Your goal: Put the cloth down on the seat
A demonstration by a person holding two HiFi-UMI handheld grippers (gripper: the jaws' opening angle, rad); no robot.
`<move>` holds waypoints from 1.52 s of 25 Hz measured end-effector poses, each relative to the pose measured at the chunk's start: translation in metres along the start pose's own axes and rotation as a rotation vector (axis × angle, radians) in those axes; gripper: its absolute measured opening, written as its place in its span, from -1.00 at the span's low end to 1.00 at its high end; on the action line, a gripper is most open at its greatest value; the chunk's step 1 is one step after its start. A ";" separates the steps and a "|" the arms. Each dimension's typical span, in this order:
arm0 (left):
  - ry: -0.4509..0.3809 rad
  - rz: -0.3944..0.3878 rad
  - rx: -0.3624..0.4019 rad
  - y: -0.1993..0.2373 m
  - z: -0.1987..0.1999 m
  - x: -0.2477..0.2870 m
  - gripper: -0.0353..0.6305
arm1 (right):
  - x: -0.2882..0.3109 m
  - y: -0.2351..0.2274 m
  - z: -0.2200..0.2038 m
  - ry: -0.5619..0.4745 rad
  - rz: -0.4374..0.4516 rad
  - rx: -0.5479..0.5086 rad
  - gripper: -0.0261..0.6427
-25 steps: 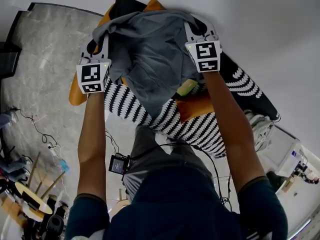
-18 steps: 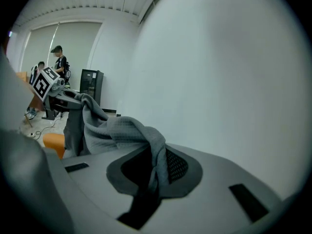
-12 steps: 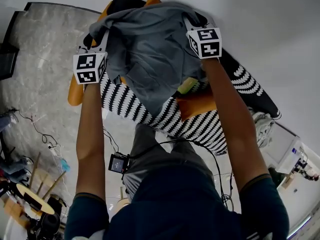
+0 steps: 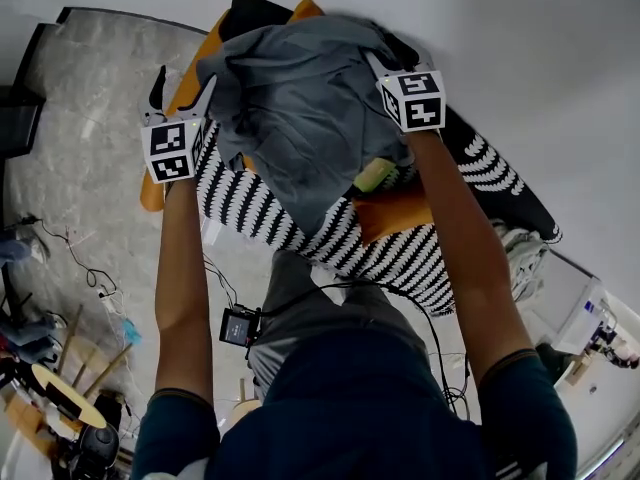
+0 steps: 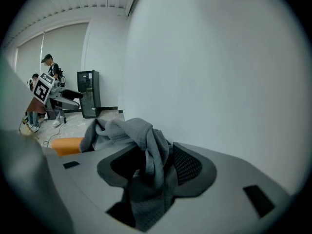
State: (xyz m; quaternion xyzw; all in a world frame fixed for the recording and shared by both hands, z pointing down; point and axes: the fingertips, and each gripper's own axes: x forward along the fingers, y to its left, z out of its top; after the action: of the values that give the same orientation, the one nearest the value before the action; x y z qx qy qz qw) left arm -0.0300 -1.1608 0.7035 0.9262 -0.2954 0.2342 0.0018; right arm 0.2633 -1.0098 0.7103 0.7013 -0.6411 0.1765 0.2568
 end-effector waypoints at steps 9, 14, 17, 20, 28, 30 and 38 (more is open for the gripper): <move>-0.120 -0.026 0.057 -0.029 0.049 -0.062 0.23 | -0.048 0.013 0.009 -0.040 -0.021 0.027 -0.08; -0.221 -0.070 0.065 -0.061 0.086 -0.106 -0.20 | -0.088 0.032 0.034 -0.161 -0.009 0.002 -0.24; -0.289 -0.105 0.071 -0.079 0.110 -0.136 -0.81 | -0.122 0.049 0.061 -0.270 0.028 -0.052 -0.88; -0.323 -0.109 0.066 -0.094 0.125 -0.165 -0.88 | -0.158 0.071 0.080 -0.338 0.076 -0.115 -0.89; -0.349 -0.050 0.063 -0.115 0.140 -0.227 -0.88 | -0.238 0.093 0.110 -0.430 0.116 -0.184 -0.89; -0.347 -0.049 0.059 -0.122 0.140 -0.239 -0.88 | -0.256 0.095 0.114 -0.446 0.117 -0.187 -0.89; -0.344 -0.046 0.065 -0.156 0.148 -0.287 -0.88 | -0.325 0.103 0.121 -0.500 0.120 -0.219 -0.89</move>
State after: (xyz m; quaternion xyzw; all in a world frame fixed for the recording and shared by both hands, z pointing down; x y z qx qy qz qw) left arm -0.0861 -0.8957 0.4683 0.9587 -0.2622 0.0816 -0.0735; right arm 0.1140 -0.8225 0.4393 0.6519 -0.7403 -0.0574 0.1537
